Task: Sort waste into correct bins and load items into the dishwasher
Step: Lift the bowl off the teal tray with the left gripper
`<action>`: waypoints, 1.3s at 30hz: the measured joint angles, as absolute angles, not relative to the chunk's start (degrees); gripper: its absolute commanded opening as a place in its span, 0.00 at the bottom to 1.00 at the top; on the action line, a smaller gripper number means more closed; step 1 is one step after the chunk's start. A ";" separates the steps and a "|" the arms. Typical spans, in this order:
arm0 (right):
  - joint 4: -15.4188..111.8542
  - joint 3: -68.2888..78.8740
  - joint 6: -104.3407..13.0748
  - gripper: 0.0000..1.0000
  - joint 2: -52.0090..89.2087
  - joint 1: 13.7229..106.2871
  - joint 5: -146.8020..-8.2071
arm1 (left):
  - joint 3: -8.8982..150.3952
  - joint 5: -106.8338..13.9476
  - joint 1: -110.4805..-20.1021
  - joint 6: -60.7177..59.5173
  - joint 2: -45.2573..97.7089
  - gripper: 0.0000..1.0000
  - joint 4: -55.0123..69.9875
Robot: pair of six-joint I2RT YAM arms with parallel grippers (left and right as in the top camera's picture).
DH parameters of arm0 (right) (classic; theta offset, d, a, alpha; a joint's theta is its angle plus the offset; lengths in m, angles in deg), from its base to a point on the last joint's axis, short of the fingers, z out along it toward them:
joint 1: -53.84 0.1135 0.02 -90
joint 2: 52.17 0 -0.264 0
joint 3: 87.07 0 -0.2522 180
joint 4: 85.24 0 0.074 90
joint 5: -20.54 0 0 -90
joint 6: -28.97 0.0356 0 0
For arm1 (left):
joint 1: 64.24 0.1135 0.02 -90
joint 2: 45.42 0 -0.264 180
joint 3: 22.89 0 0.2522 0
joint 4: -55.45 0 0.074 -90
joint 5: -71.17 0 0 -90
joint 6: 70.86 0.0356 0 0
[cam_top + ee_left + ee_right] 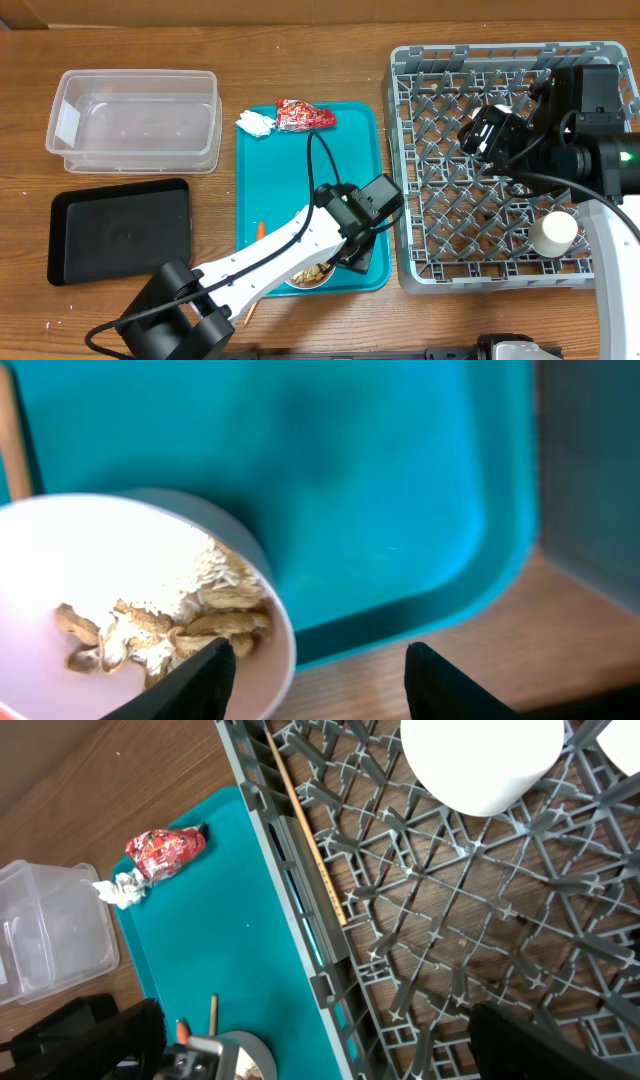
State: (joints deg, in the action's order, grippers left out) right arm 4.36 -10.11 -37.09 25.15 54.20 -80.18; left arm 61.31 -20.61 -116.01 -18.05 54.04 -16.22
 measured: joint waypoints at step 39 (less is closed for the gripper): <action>3.01 -10.11 -37.09 1.00 25.15 54.20 -80.18 | 63.36 -20.04 -115.84 -19.69 54.56 0.04 -26.80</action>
State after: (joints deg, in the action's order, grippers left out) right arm 3.01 -10.11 -37.09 25.15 54.20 -80.18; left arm 63.36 -20.04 -115.84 -19.69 54.56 -26.80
